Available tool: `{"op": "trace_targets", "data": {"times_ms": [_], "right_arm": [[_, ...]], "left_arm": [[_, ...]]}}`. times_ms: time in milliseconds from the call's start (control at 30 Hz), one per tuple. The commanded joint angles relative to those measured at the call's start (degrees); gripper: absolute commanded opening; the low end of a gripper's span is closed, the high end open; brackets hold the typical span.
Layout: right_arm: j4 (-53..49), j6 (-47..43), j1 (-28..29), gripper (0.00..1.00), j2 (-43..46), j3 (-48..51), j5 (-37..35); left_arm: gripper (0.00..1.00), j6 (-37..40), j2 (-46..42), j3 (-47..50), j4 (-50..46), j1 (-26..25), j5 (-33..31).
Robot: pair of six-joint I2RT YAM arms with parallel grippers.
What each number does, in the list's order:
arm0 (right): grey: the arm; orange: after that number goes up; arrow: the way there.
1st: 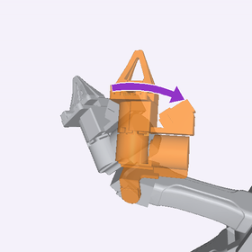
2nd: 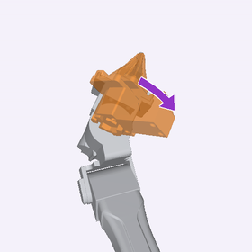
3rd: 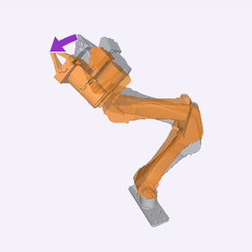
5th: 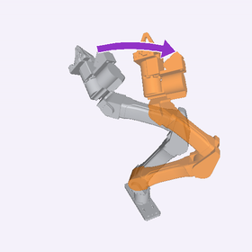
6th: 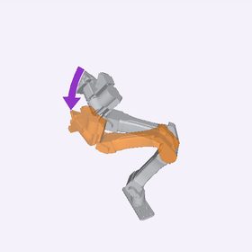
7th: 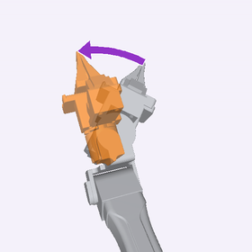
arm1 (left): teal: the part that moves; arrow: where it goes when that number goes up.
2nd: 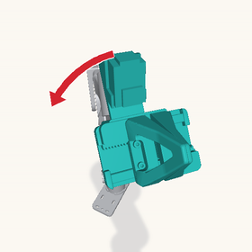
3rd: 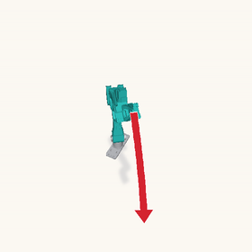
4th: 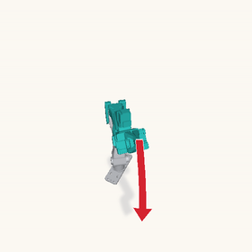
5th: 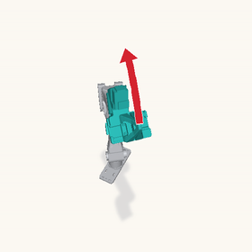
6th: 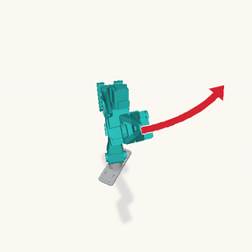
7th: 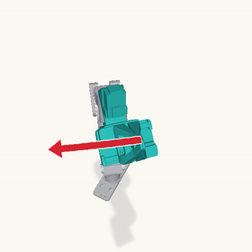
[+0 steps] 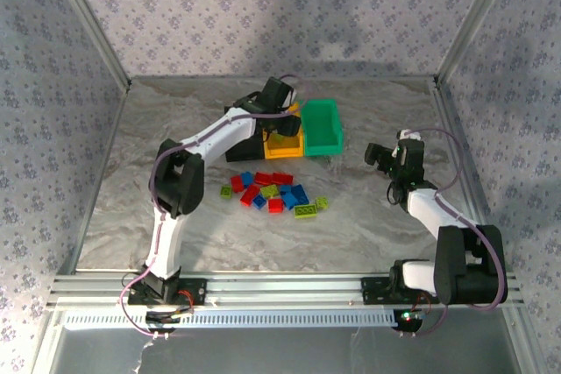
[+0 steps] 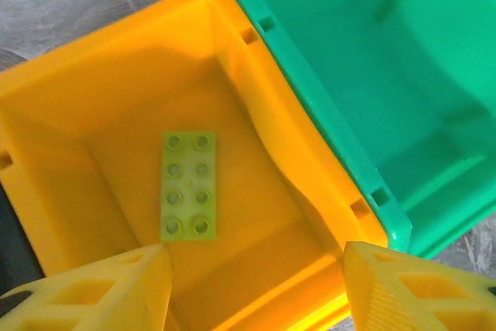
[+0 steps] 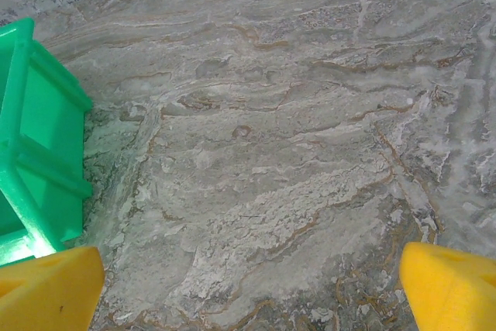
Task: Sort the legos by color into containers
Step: Place the lego in the container, then pick up the lego from the center of the table.
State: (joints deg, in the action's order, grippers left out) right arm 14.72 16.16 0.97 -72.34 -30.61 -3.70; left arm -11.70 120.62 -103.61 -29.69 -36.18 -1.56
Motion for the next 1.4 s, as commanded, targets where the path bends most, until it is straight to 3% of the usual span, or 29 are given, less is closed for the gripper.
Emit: {"op": "trace_targets", "data": {"times_ms": [0, 333, 433, 467, 500, 567, 833, 1067, 1233, 1367], "right_arm": [[-0.83, 1.24, -0.36, 1.00, -0.18, -1.60, 0.69], [0.89, 5.57, 0.44, 1.00, -0.19, -0.09, 1.31], [12.83, 9.19, 4.07, 0.99, -6.04, 6.01, -3.34], [16.84, 7.84, 5.01, 0.96, -7.26, 6.58, -1.25], [13.68, 5.13, 6.08, 0.95, -6.71, 4.52, 2.52], [7.82, 2.06, 9.85, 0.97, -6.92, 1.16, -3.86], [-3.45, -0.39, 17.24, 0.97, -3.14, -5.58, -5.57], [-17.14, 3.61, 31.36, 0.97, -5.12, -13.02, -6.96], [-22.47, 7.05, 41.95, 0.97, -9.34, -16.35, -10.68], [-26.43, 11.59, 46.66, 0.96, -12.64, -20.46, -12.99]], "left_arm": [[0.60, -0.18, -6.89, 6.50, 4.05, -0.32, 1.61], [0.60, -0.72, -28.46, 39.20, 22.37, 0.54, -0.26], [0.60, -3.29, -33.97, 46.60, 25.50, 2.04, 0.21], [0.60, -3.94, -35.20, 48.41, 26.13, 2.69, 1.43], [0.60, -4.32, -36.50, 50.04, 26.31, 3.28, 2.50], [0.60, -4.29, -38.98, 52.29, 25.70, 4.15, 3.06], [0.61, -5.81, -49.53, 66.04, 33.57, 8.79, 0.78], [0.60, -9.69, -52.08, 71.01, 35.92, 14.17, 0.07], [0.59, -12.72, -51.83, 72.84, 37.82, 15.28, -0.58], [0.59, -13.26, -52.13, 72.94, 38.04, 15.44, 0.46]]}}
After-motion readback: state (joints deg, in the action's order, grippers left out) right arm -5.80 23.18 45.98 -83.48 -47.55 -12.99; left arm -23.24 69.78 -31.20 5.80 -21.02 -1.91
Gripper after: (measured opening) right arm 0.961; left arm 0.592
